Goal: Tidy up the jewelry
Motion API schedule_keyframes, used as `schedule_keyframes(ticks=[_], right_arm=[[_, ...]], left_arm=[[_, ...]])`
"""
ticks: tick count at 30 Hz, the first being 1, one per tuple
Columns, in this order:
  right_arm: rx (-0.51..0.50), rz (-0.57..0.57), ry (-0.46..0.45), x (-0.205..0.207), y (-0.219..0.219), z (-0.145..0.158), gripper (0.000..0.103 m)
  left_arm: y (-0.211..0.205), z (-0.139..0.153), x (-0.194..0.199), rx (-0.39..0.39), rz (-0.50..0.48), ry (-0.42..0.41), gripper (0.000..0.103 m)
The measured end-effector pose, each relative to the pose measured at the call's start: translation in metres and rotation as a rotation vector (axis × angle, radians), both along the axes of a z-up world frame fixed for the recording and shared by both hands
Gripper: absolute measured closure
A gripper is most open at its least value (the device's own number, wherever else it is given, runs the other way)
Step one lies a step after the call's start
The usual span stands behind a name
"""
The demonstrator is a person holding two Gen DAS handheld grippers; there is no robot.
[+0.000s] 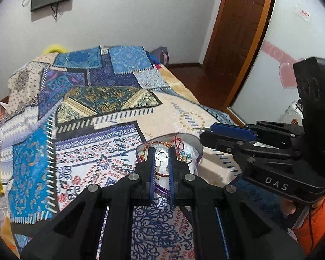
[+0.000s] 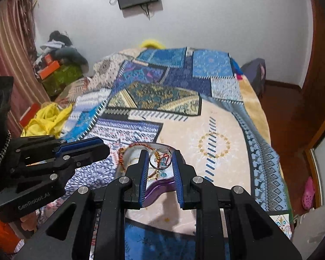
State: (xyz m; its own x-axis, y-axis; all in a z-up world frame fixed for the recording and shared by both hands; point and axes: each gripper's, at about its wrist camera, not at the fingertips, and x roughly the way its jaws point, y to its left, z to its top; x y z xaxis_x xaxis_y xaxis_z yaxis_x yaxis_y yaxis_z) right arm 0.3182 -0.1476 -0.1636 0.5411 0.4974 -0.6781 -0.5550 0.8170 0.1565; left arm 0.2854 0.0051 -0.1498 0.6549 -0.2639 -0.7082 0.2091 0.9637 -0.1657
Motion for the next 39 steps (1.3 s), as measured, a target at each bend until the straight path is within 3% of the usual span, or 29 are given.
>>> schedule_keyframes(ticks=[11,18,24,29,33,39], right_arm=[[-0.004,0.015,0.076,0.016,-0.001,-0.014,0.083],[-0.01,0.038,0.098,0.015,0.002,-0.016,0.083],[-0.012,0.016,0.06,0.006,-0.003,-0.002,0.083],[0.027,-0.015,-0.011,-0.012,-0.015,0.026,0.083],[0.071,-0.034,-0.112,-0.039,-0.025,0.062,0.083],[0.153,-0.059,-0.304,-0.095,-0.04,0.119,0.083]], left_arm=[[-0.004,-0.027,0.018,-0.001,-0.018,0.078,0.094],[-0.006,-0.024,0.016,0.012,-0.019,0.068,0.094],[-0.004,-0.012,0.006,0.007,-0.016,0.055,0.093],[0.002,0.015,-0.012,-0.004,0.012,0.001,0.09],[0.005,0.054,-0.04,-0.001,0.04,-0.094,0.086],[0.002,0.118,-0.096,0.004,0.071,-0.292,0.067]])
